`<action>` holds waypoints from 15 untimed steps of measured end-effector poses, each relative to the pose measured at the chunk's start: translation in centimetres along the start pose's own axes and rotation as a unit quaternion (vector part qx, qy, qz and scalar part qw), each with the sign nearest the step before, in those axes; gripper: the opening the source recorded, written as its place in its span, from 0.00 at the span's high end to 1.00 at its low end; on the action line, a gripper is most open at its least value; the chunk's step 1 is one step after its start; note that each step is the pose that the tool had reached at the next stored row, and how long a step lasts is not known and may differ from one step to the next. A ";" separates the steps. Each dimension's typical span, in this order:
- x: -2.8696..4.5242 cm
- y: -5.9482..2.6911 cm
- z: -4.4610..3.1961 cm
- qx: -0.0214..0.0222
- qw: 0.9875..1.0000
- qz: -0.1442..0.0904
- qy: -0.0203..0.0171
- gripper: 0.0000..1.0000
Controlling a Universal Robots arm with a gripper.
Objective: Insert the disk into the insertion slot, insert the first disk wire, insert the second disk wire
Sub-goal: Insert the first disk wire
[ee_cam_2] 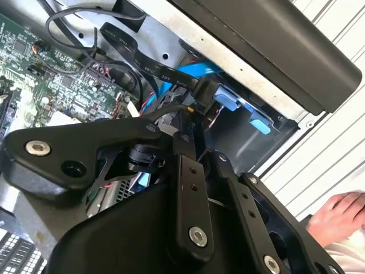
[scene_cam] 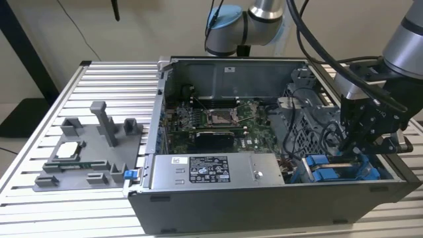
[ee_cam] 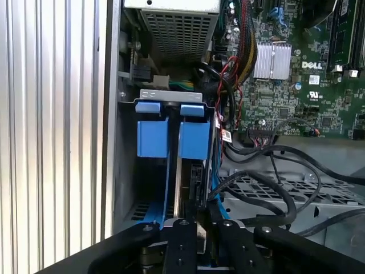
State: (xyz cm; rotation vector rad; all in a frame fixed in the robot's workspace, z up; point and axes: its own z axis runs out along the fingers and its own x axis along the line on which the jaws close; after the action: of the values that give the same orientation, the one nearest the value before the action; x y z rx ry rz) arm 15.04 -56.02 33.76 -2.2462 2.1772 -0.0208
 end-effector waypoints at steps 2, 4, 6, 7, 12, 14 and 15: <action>0.00 -0.07 0.08 0.000 1.000 0.001 0.000 1.00; 0.01 -0.15 0.14 0.000 1.000 0.003 0.000 1.00; 0.00 -0.20 0.14 0.000 1.000 0.005 0.000 1.00; 0.01 -0.20 0.16 0.000 1.000 0.007 0.000 1.00; 0.01 -0.21 0.68 0.000 1.000 0.018 0.001 1.00; 0.00 -0.21 0.77 0.000 1.000 0.019 0.000 0.00; 0.01 -0.21 0.72 -0.001 1.000 0.019 0.000 0.00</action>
State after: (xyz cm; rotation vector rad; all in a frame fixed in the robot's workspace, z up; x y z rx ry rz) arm 15.27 -56.02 33.04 -2.2037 2.2209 -0.0177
